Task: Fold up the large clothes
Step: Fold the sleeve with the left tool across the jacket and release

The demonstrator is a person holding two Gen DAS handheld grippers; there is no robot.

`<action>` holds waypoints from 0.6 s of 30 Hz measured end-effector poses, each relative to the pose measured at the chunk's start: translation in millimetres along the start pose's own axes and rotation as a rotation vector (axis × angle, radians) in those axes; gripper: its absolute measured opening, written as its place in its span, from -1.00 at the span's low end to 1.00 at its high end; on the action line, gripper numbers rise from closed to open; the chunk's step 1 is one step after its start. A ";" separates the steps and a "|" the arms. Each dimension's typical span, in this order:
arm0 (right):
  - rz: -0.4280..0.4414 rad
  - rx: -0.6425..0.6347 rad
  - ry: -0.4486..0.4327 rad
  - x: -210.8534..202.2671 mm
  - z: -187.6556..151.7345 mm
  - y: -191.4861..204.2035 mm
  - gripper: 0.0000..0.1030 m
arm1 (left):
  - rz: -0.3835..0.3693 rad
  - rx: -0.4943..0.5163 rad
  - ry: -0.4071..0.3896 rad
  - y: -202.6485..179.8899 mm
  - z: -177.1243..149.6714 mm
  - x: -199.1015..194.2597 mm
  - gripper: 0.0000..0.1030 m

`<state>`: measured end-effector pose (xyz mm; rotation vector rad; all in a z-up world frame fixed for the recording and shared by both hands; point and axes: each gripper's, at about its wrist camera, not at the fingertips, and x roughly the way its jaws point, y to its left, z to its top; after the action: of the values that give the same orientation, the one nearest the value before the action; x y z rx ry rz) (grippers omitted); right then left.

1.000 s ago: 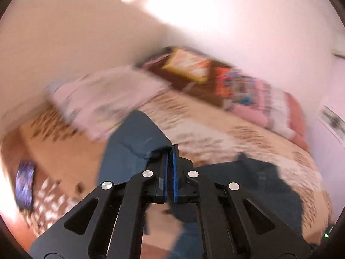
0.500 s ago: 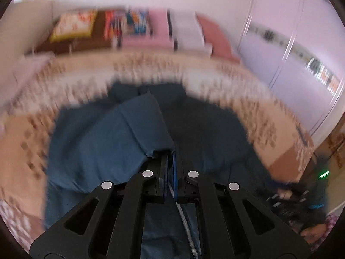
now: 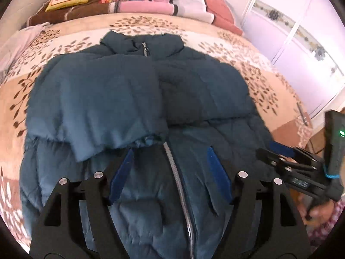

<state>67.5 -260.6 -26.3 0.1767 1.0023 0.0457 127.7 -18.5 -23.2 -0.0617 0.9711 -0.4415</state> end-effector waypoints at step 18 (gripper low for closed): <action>0.009 -0.704 -0.186 24.7 3.9 222.0 0.52 | 0.154 -0.371 -0.090 113.8 -106.9 -88.3 0.42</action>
<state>93.7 -39.5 -7.4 -0.4518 0.7496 0.3777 36.7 134.8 -42.8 -0.3372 0.9514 -0.1114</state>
